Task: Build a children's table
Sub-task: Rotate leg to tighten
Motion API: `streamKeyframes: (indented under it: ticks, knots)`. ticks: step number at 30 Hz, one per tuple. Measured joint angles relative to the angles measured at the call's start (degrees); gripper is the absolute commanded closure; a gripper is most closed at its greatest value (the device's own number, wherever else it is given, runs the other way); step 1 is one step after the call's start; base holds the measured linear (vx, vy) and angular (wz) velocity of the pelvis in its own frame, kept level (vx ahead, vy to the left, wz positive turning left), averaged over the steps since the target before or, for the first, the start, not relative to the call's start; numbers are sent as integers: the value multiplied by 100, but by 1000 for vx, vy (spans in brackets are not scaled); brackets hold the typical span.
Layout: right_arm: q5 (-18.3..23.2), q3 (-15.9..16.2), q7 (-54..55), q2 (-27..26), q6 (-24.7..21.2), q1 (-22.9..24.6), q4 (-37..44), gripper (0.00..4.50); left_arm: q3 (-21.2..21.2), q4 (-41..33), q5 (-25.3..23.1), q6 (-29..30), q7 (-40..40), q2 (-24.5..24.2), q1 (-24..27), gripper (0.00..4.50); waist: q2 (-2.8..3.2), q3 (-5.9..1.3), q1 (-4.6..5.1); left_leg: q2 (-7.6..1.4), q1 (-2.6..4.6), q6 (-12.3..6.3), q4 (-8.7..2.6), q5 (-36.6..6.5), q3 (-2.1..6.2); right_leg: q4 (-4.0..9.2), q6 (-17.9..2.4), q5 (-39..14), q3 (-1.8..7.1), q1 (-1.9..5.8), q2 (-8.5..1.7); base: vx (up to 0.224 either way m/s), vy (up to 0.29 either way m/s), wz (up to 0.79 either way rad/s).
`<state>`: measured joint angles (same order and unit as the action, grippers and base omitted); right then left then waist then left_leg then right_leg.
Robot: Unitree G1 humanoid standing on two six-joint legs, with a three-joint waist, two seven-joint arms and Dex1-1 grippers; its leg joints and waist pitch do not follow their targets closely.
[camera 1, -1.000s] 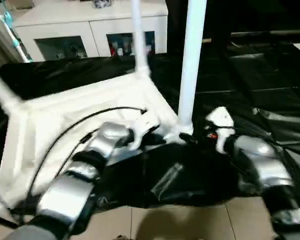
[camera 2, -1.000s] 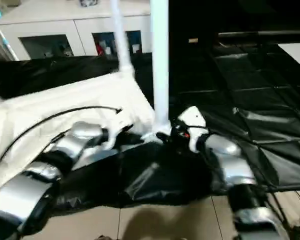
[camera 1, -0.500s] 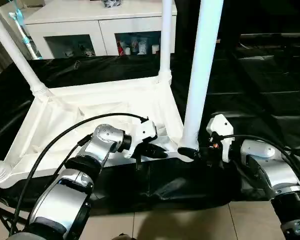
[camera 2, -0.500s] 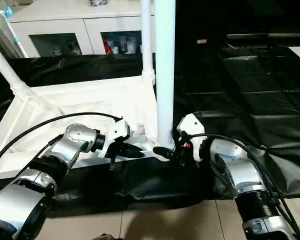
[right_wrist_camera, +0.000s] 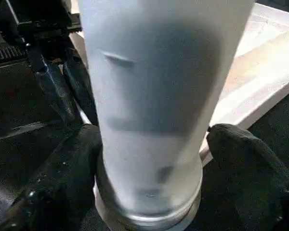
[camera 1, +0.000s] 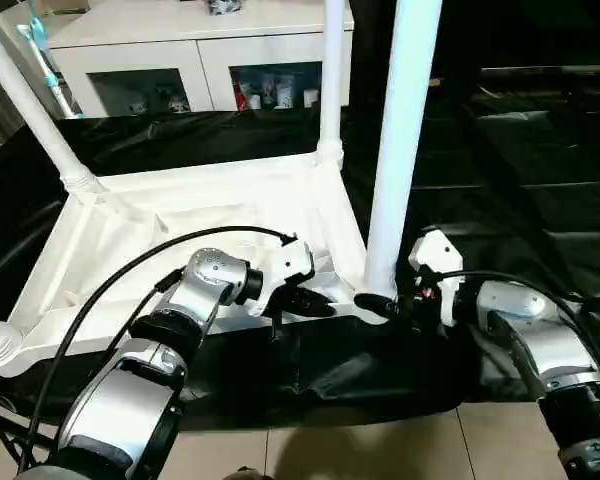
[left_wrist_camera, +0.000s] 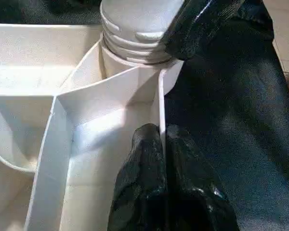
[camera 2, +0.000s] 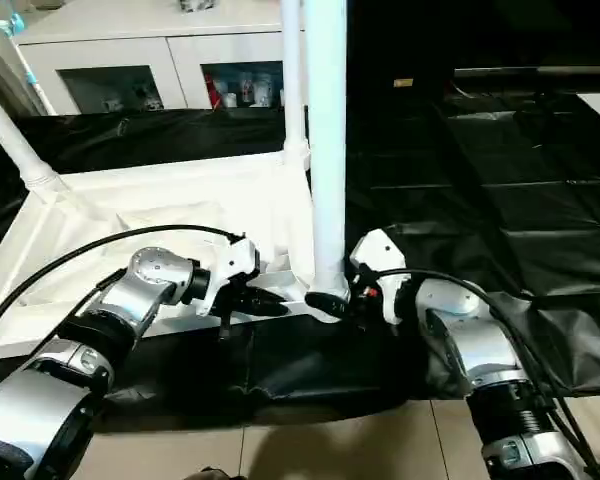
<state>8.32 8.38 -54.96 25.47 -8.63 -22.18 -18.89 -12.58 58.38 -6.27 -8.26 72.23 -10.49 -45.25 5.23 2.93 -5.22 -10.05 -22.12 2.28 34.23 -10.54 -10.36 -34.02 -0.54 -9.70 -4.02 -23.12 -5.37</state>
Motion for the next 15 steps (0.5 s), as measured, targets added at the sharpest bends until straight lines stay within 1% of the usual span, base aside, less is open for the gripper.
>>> streamKeyframes:
  ticks: [4, 5, 6, 10, 15]
  knots:
    - [4, 28, -40, 0, 0, 0, 0, 137, 2, -5, 6, 28, 0, -4, 0, 450, 0, 0, 4, 0, 0, 0, 0, 0, 0, 0, 0, 0, 0, 0, 0, 0, 0, 0]
    - [5, 37, -46, 0, 1, 0, 0, 154, 2, -5, 7, 31, -1, -6, 0, 450, 0, 0, 7, 0, 0, 0, 0, 0, 0, 0, 0, 0, 0, 0, 0, 0, 0, 0]
    - [7, 40, -47, 0, 1, 0, 0, 154, 2, -5, 8, 33, -1, -6, 0, 450, 0, 0, 8, 0, 0, 0, 0, 0, 0, 0, 0, 0, 0, 0, 0, 0, 0, 0]
    - [11, 41, -47, -1, 5, 2, -6, 180, 2, -6, 11, 46, -1, -8, 0, 450, 0, 0, 9, 0, 0, 0, 0, 0, 0, 0, 0, 0, 0, 0, 0, 0, 0, 0]
    - [13, 35, 55, -98, 89, -23, -136, 185, 14, -6, 11, 61, -29, -32, 5, 450, 0, 0, 17, 0, 2, 0, 1, 0, 0, -1, 0, 0, 0, 0, 0, 0, 0, 0]
